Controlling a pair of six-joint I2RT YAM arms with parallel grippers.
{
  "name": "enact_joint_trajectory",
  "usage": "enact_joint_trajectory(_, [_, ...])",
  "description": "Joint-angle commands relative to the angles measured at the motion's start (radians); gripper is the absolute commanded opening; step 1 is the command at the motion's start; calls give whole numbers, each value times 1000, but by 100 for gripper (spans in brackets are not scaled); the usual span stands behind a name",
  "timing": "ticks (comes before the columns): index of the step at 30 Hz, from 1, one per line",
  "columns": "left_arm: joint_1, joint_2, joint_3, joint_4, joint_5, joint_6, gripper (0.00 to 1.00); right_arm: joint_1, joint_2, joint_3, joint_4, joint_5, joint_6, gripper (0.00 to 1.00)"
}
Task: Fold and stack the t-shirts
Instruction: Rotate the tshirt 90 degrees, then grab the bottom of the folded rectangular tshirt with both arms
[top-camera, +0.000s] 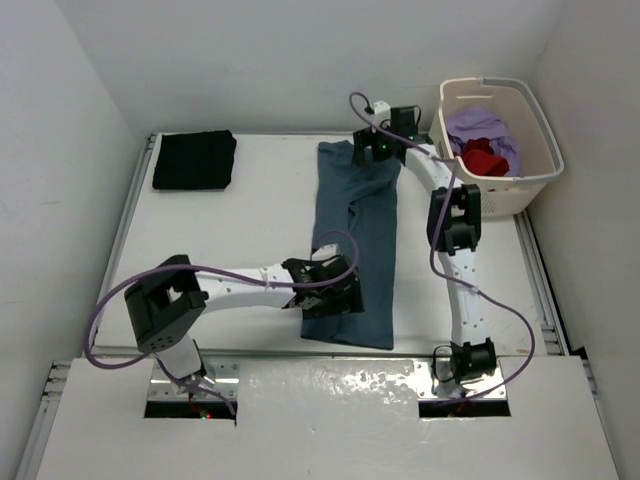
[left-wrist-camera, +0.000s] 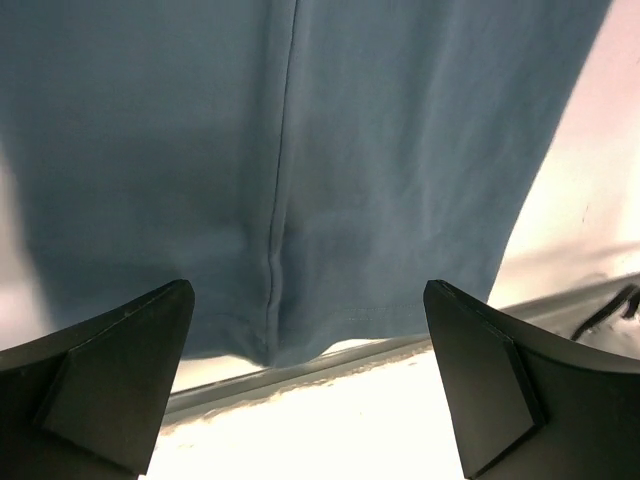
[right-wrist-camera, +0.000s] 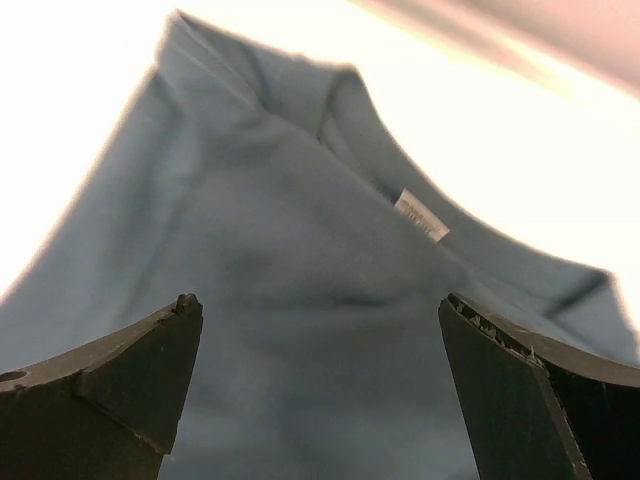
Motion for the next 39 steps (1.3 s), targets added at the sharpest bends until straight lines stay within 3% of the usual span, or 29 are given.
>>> enact_joint_trajectory(1, [-3,-81,136,-194,-160,87,100,10,-231,42,32,-30,-51,99])
enact_joint_trajectory(6, [-2,-193,197,-285,-240,124,100,16,-440,-73,-12,53,17,99])
enact_joint_trajectory(8, [15,-225,199,-309,-250,147,100,26,-609,-257,-66,167,87,99])
enact_joint_trajectory(9, [52,-234,181,-316,-229,158,100,35,-680,-459,-31,204,115,99])
enact_joint_trajectory(11, [107,-268,141,-304,-183,178,100,44,-905,-687,19,299,213,99])
enact_joint_trajectory(12, [180,-282,69,-276,-88,191,100,55,-976,-889,32,315,247,99])
enact_joint_trajectory(15, [254,-333,-60,-198,15,237,100,97,-1237,-1239,32,379,363,99])
enact_joint_trajectory(18, [256,-347,-126,-152,106,273,100,165,-1443,-1458,-55,462,440,99])
enact_joint_trajectory(23, [251,-353,-276,16,279,280,100,253,-1643,-1659,-201,338,547,99])
enact_joint_trajectory(29, [228,-365,-372,104,310,271,96,311,-1770,-1845,-256,85,666,99])
enact_joint_trajectory(33, [227,-327,-404,183,342,277,76,348,-1773,-1961,-189,30,719,99])
enact_joint_trajectory(34, [224,-321,-405,178,341,277,67,352,-1766,-1974,-174,-8,747,99])
enact_joint_trajectory(39, [210,-313,-436,180,344,273,51,424,-1764,-2034,-157,-12,818,95])
